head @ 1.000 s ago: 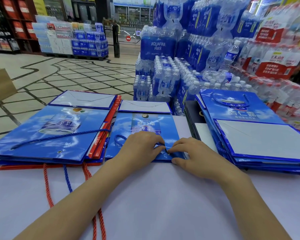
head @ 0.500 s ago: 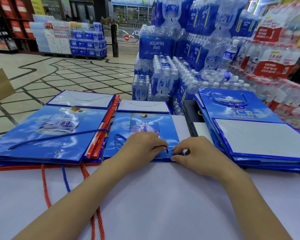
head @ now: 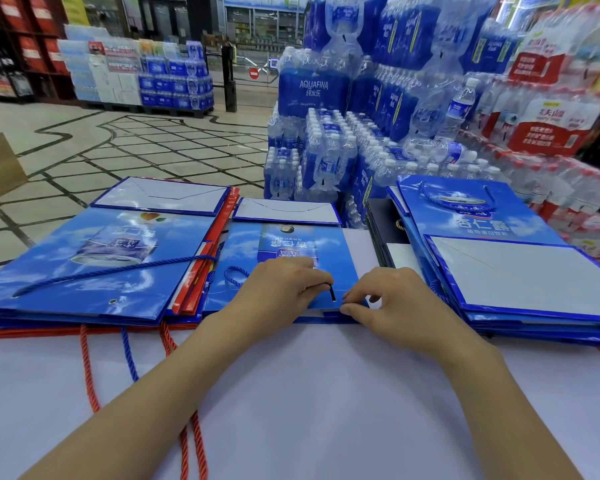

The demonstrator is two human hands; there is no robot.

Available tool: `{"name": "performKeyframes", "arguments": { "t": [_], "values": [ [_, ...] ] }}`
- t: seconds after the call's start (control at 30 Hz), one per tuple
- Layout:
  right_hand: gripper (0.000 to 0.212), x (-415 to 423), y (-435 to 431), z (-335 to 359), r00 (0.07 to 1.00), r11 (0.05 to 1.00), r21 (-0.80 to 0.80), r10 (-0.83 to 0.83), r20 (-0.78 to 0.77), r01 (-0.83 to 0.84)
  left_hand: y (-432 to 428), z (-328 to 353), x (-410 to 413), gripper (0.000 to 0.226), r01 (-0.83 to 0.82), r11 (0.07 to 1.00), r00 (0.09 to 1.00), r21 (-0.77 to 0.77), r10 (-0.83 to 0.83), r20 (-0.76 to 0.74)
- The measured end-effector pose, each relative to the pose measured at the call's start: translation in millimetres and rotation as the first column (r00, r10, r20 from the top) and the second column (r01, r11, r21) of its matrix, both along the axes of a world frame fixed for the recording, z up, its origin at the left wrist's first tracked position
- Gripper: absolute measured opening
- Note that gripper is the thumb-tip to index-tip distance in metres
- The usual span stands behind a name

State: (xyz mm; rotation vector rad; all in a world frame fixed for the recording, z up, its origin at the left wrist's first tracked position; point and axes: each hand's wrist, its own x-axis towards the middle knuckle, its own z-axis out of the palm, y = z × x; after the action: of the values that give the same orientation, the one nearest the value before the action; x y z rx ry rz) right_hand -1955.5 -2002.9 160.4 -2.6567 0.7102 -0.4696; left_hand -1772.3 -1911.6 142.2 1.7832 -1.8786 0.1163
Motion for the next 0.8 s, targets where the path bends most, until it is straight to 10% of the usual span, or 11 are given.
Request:
{"name": "performKeyframes", "arguments": {
  "t": [0.8],
  "values": [
    [0.005, -0.5, -0.3, -2.7, 0.994, 0.998, -0.036, 0.062, 0.095, -0.059, -1.3, 1.8, 1.3, 0.025, -0.021, 1.000, 1.000, 0.017, 0.021, -0.001]
  ]
}}
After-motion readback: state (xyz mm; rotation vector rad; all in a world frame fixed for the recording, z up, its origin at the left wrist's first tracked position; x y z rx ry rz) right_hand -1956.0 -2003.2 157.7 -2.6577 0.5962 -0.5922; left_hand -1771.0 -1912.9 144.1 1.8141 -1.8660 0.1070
